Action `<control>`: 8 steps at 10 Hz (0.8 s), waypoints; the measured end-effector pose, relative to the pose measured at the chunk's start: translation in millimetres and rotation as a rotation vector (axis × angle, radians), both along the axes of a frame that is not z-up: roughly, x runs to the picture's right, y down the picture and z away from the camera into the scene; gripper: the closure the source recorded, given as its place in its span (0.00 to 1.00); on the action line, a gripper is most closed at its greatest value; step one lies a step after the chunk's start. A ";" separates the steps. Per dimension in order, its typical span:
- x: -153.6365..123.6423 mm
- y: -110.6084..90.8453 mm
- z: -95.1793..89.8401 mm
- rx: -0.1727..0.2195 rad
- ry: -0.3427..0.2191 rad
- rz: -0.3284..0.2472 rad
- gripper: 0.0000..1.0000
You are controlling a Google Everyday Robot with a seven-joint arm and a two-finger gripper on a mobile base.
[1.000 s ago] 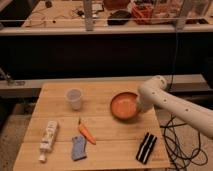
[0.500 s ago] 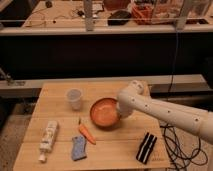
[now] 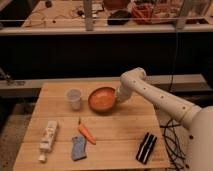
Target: Drag the ceramic bowl in a circle
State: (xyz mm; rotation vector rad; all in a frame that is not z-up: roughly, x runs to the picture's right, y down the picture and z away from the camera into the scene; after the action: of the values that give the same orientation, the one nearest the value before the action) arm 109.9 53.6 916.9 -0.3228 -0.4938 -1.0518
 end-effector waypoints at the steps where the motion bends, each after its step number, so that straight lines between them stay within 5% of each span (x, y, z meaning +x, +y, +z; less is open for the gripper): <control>1: 17.2 -12.7 10.2 -0.001 0.014 0.014 1.00; 5: 68.6 -19.6 5.2 -0.003 0.081 0.059 1.00; 8: 99.4 16.2 -32.7 -0.015 0.115 0.093 1.00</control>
State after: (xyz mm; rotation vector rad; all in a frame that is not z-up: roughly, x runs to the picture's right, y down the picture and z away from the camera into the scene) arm 209.3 69.8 884.2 -0.3680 -0.4095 -0.9345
